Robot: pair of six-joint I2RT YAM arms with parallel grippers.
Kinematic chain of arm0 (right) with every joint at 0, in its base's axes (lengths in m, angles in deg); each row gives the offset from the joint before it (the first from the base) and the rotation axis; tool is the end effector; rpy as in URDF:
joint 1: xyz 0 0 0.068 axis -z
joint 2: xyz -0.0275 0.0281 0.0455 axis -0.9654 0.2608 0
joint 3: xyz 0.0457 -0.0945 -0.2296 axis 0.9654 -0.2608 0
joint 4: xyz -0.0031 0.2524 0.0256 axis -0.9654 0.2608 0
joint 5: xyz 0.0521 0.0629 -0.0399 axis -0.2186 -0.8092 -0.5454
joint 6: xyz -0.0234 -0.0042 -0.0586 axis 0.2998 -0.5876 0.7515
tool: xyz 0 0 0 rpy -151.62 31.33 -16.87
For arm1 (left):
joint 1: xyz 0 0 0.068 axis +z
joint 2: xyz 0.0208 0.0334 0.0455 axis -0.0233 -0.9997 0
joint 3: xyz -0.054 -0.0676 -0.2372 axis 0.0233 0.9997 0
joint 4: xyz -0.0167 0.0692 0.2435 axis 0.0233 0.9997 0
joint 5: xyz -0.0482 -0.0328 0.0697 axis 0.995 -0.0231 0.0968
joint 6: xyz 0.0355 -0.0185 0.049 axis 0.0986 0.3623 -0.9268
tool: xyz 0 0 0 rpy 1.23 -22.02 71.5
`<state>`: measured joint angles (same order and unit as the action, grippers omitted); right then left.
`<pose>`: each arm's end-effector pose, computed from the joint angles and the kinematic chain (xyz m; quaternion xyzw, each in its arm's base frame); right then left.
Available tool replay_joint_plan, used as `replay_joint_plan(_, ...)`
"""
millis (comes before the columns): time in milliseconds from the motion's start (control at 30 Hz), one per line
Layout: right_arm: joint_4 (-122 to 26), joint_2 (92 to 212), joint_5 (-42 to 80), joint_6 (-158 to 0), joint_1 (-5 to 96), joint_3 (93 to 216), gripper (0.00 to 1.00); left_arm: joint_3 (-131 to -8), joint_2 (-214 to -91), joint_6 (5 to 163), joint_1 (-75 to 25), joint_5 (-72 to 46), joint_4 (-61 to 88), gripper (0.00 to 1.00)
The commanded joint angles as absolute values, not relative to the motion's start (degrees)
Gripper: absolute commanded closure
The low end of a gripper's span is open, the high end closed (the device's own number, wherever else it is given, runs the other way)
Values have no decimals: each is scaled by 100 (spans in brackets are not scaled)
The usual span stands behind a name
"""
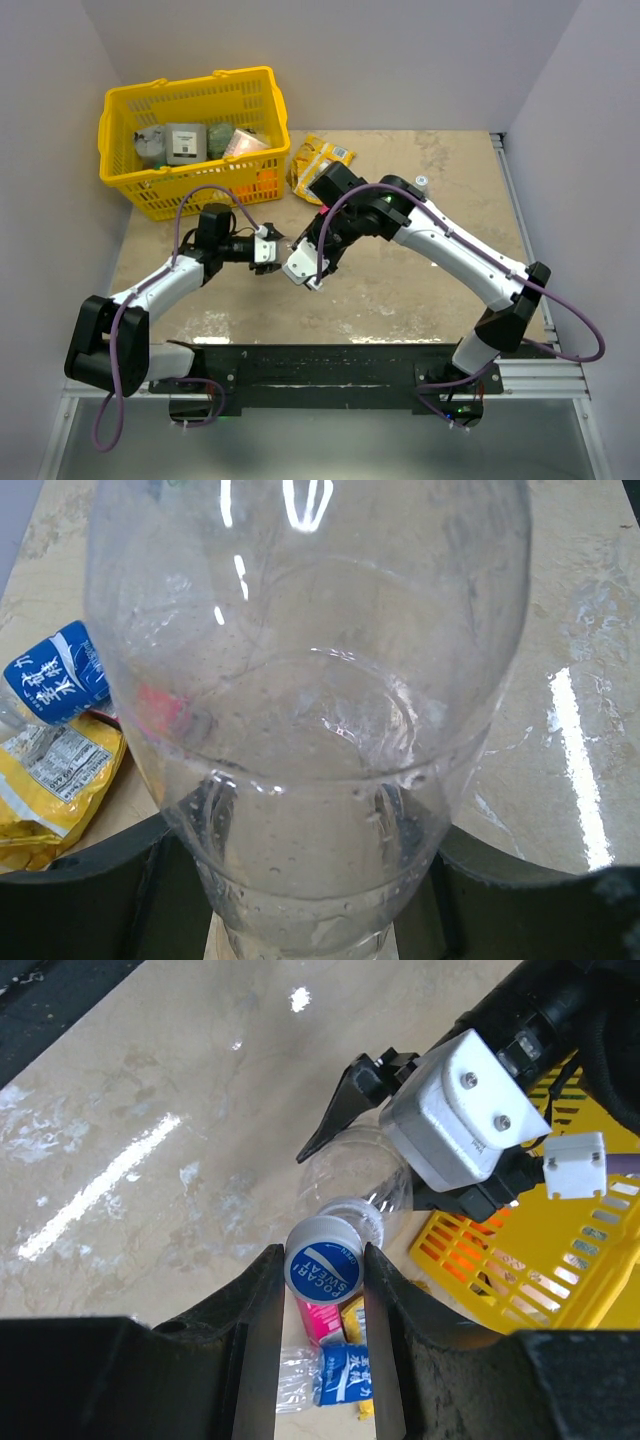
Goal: Screw on the bottle caps
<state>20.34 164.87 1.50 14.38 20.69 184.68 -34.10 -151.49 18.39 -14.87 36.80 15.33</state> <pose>0.1706 0.2714 0.3627 -0.9034 0.2581 0.1215 0.3201 0.2351 -0.1114 0.1910 0.6254 0.5179 -0.2876 0.5079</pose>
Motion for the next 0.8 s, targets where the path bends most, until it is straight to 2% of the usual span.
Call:
replay_joint_plan(0,1403,16270,413,1199,1986,18260,87,-3656,-15145,1744,-1510,3848,1486,100)
replay_joint_plan(767,954,16340,694,979,1951,18127,87,-3516,-15189,2561,-1545,4015,844,100)
